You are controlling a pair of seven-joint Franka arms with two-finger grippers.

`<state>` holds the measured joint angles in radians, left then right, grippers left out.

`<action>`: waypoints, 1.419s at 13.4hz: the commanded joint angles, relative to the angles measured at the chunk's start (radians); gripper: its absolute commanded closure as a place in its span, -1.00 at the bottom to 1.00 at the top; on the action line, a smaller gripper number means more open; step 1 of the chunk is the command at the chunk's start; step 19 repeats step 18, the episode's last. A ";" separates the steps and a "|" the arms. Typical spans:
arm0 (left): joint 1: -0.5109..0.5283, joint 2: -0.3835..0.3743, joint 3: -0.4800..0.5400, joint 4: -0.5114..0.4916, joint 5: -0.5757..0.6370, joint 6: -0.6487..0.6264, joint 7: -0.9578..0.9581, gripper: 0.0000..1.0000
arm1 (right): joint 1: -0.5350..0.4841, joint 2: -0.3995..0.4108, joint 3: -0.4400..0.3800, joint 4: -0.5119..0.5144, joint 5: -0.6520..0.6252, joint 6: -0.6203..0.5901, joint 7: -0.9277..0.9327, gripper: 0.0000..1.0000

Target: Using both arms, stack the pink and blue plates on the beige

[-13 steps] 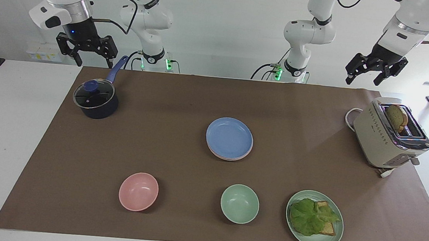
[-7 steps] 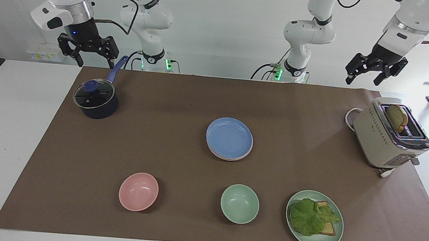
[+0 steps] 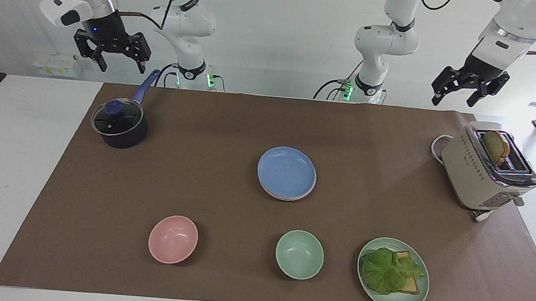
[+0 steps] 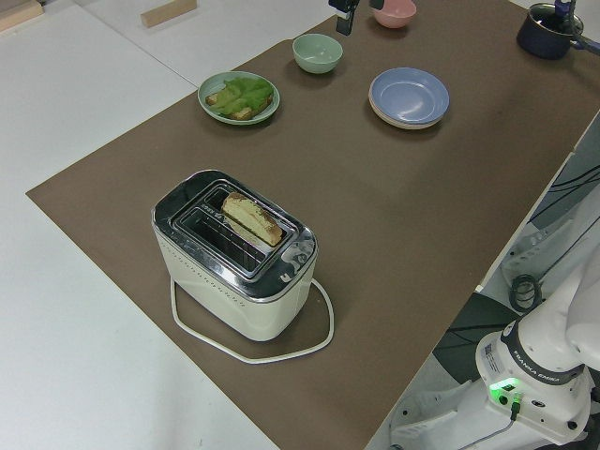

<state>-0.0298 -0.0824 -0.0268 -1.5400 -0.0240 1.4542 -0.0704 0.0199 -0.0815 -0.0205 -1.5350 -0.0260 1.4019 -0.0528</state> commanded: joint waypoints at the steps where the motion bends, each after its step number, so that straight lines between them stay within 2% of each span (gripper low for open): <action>1: 0.004 -0.005 -0.002 0.000 0.013 -0.014 0.011 -1.00 | -0.005 0.003 0.010 0.000 -0.012 0.017 -0.024 -1.00; 19: 0.004 -0.005 -0.002 0.000 0.013 -0.015 0.011 -1.00 | -0.003 0.000 0.013 -0.004 -0.025 0.022 -0.015 -1.00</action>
